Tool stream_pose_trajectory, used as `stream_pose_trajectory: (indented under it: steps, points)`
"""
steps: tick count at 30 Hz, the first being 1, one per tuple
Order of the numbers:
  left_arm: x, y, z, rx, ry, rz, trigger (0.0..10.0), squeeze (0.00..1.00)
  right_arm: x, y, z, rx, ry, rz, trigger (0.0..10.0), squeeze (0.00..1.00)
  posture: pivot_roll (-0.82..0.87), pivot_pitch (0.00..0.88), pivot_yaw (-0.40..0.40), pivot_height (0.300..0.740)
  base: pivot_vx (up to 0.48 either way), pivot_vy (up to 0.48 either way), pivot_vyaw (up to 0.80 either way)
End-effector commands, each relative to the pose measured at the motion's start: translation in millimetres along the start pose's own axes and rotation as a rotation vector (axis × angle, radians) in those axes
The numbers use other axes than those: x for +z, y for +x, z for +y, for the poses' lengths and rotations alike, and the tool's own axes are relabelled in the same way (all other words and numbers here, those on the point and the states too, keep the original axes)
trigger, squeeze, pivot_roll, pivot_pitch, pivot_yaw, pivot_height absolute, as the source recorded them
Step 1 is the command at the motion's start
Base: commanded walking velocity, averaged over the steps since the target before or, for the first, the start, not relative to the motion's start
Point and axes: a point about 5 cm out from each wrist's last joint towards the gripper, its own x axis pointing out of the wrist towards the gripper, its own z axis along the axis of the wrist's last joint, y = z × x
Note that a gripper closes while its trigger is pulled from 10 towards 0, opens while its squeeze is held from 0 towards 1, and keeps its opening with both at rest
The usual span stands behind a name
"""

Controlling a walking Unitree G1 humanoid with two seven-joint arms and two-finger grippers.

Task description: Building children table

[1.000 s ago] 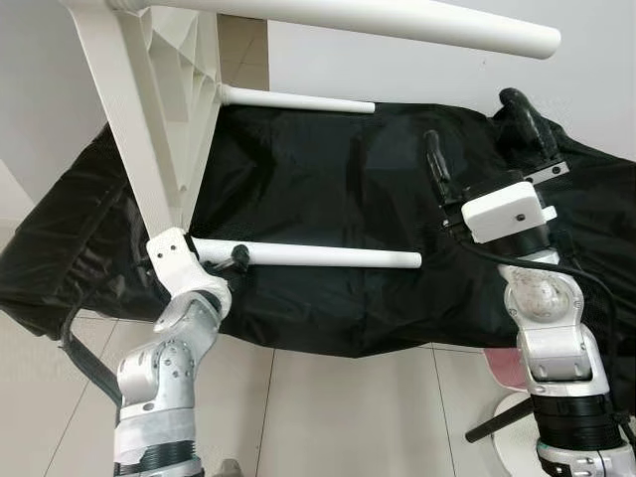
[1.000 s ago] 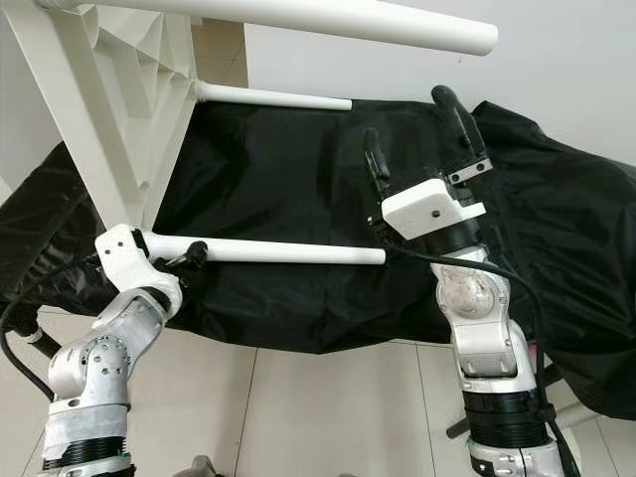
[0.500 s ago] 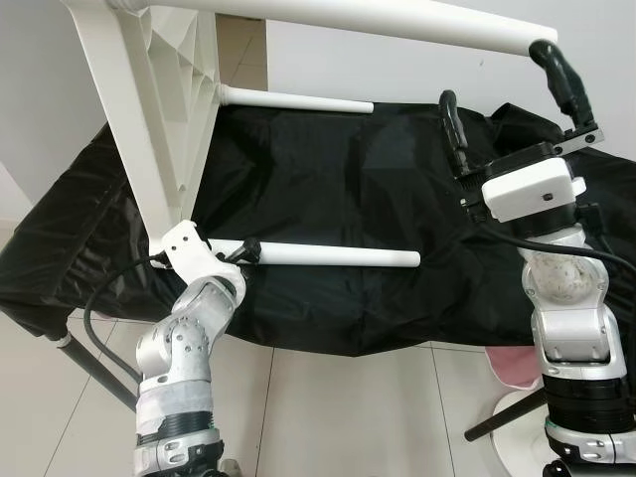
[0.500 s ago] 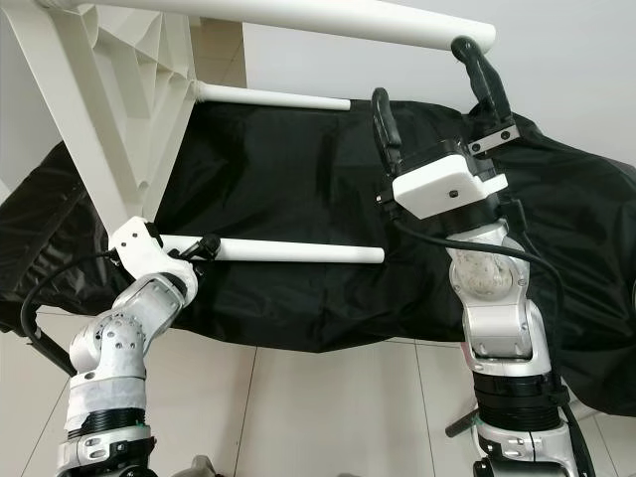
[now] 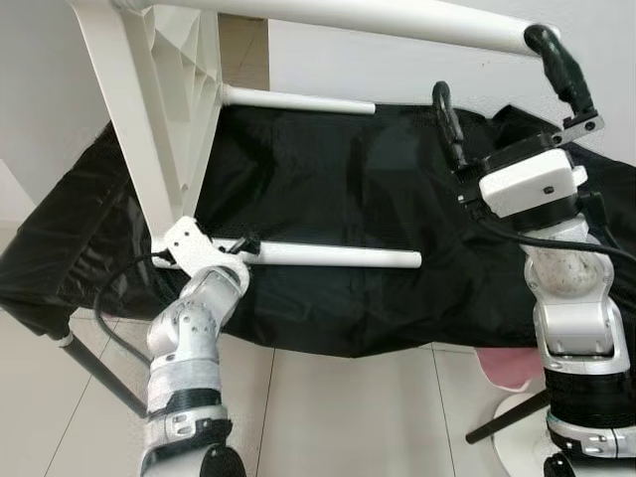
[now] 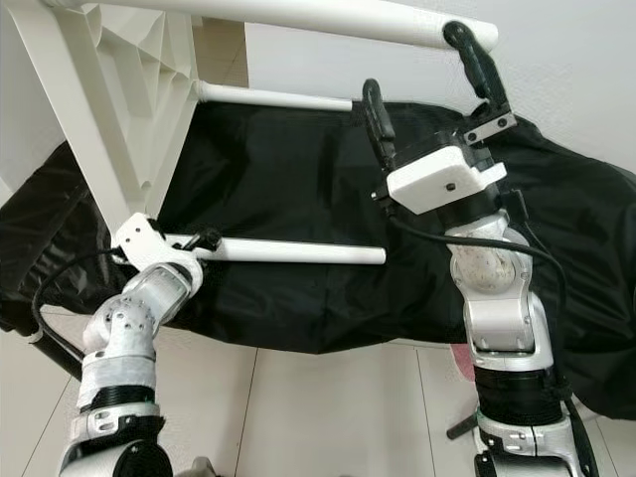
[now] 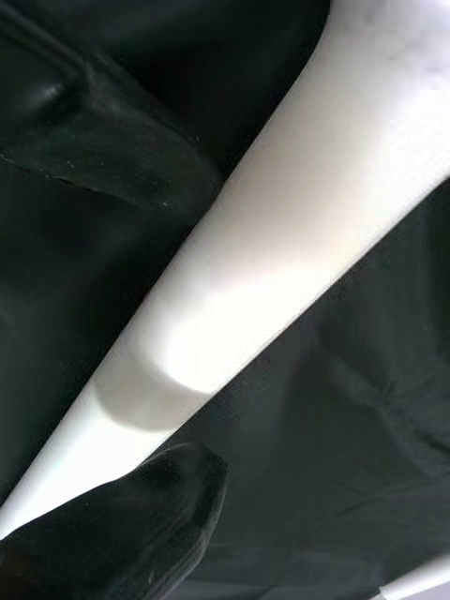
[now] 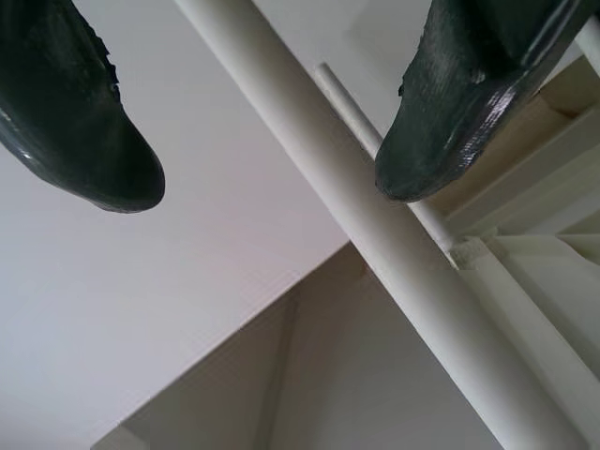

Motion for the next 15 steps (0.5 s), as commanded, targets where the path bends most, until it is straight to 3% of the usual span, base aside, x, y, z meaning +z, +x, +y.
stream_pose_trajectory:
  steps: [1, 6, 11, 14, 15]
  points:
    - [0, 3.9, -3.9, 0.002, -0.015, 0.003, 10.0, 0.0, 7, 7.7, -0.7, 0.029, 0.002, -0.044, 10.0, 0.0, -0.04, 0.001, -0.016, 0.74, 0.0, 0.0, 0.0]
    - [-1, 6.1, -6.4, -0.001, -0.014, 0.009, 10.0, 0.0, 8, 15.5, 3.0, 0.081, 0.011, -0.058, 10.0, 0.0, -0.05, 0.002, -0.012, 0.74, 0.0, 0.0, 0.0]
    - [-5, 8.1, -11.9, -0.01, -0.026, 0.026, 10.0, 0.0, 3, 45.7, 22.2, 0.248, 0.012, -0.064, 10.0, 0.0, -0.05, 0.003, -0.014, 0.74, 0.0, 0.0, 0.0]
    - [-5, 8.1, -11.9, -0.01, -0.026, 0.026, 10.0, 0.0, 3, 45.7, 22.2, 0.248, 0.012, -0.064, 10.0, 0.0, -0.05, 0.003, -0.014, 0.74, 0.0, 0.0, 0.0]
    - [-6, 8.3, -12.8, -0.01, -0.03, 0.027, 10.0, 0.0, 0, 56.0, 27.2, 0.275, 0.008, -0.059, 10.0, 0.0, -0.05, 0.003, -0.02, 0.74, 0.0, 0.0, 0.0]
